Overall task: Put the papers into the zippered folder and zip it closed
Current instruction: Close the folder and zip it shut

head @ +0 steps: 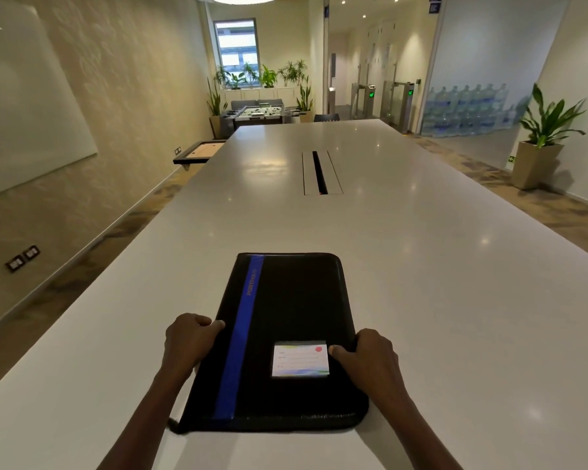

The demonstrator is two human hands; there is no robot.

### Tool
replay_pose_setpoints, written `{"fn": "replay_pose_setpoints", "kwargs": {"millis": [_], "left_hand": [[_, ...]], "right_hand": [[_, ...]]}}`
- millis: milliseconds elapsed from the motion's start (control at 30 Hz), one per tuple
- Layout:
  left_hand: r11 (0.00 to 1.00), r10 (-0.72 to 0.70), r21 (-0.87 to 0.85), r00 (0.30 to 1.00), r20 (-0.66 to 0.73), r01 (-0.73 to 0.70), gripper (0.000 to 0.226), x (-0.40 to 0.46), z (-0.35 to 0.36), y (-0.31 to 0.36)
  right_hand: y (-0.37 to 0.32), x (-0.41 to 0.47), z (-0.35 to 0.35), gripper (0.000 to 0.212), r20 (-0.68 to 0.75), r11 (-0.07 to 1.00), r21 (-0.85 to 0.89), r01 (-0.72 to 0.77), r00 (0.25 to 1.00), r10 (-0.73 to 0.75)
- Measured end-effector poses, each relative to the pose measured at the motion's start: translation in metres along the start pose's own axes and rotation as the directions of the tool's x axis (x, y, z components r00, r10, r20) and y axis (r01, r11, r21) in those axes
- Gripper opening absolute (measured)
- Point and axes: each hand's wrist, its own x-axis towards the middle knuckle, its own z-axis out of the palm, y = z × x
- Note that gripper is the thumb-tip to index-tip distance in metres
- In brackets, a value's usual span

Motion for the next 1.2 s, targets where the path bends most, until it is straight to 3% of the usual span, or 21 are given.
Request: {"fn": "replay_pose_setpoints", "kwargs": {"millis": [200,467,800,1200], "left_hand": [[0.987,-0.075,-0.141,0.997,0.019,0.077,0.036,-0.012,-0.001,-0.007],[0.985,-0.1,-0.142,0.995,0.021,0.102,0.023,-0.013,0.005,-0.003],[0.934,-0.119,-0.343,0.993,-0.028,0.102,0.029,0.003,-0.033,-0.019],[0.98,-0.062,-0.194,0.987,-0.146,0.033,0.027,0.068,-0.119,-0.075]], "right_hand": [[0.0,-0.011,0.005,0.027,-0.002,0.996,0.094,0.005,1.0,-0.005],[0.003,-0.02,0.013,0.026,-0.074,0.968,0.241,0.064,0.996,-0.047],[-0.046,-0.034,0.03,0.031,-0.228,0.932,0.286,0.221,0.961,-0.158],[-0.142,-0.044,0.11,0.033,-0.243,0.919,0.348,0.185,0.965,-0.102]]}}
